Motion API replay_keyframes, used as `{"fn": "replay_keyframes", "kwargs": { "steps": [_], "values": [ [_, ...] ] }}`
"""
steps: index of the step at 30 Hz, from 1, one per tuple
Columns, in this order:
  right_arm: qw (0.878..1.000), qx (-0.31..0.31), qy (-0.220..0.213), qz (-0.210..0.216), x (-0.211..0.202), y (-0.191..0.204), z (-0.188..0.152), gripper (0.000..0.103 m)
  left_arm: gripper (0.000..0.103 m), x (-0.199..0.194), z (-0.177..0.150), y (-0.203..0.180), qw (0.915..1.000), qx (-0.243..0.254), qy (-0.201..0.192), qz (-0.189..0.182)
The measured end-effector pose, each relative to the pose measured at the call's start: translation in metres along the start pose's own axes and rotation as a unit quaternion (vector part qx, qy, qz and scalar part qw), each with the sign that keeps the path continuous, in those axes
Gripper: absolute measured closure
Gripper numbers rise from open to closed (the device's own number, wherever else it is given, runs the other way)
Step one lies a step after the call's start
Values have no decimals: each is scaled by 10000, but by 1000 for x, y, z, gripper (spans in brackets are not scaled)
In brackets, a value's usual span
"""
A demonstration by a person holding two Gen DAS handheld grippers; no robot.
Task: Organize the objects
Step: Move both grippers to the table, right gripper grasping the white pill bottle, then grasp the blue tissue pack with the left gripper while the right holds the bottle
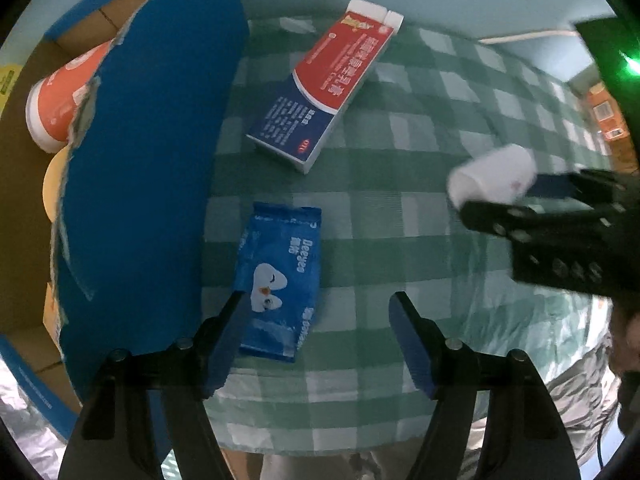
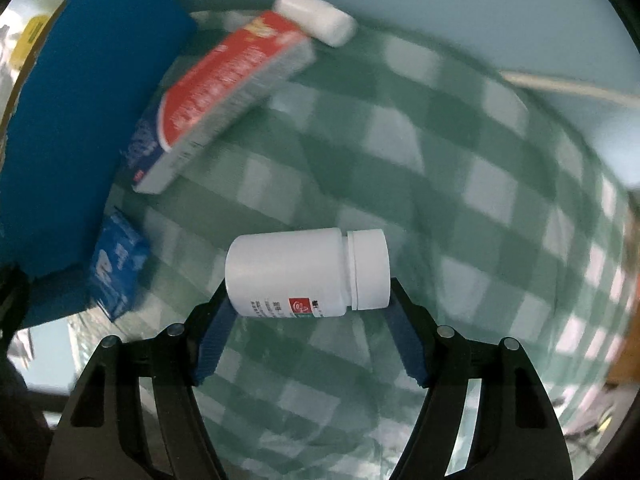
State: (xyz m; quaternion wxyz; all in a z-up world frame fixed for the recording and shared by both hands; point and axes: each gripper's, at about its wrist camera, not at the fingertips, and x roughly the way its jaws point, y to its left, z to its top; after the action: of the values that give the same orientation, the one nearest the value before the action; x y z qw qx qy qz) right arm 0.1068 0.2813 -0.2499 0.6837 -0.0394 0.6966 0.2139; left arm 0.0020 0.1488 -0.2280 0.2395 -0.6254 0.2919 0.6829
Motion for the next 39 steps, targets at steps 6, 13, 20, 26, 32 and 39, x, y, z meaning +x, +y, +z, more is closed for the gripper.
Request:
{"fn": "replay_keyframes", "kwargs": {
  "steps": [6,13,20,26,32,39],
  "values": [
    [9994,347,-47,11,-5,-15,-29,30,30,12,5,-5,9993,63,100,366],
    [9984,548,-105,-44,-9,-20,-55,30,17,28,14,-16,9972,219,128,700],
    [9970,742,-163,-167,-14,-29,-76,30,21,26,12,-20,9971,162,36,742],
    [9964,815,-160,-166,-19,-35,-91,30,26,22,5,-40,9974,396,24,606],
    [9953,945,-189,-124,-27,-46,-105,30,29,20,3,-45,9957,267,118,884],
    [9951,963,-188,-125,-31,-54,-119,30,27,4,7,-44,9936,185,-62,1109]
  ]
}}
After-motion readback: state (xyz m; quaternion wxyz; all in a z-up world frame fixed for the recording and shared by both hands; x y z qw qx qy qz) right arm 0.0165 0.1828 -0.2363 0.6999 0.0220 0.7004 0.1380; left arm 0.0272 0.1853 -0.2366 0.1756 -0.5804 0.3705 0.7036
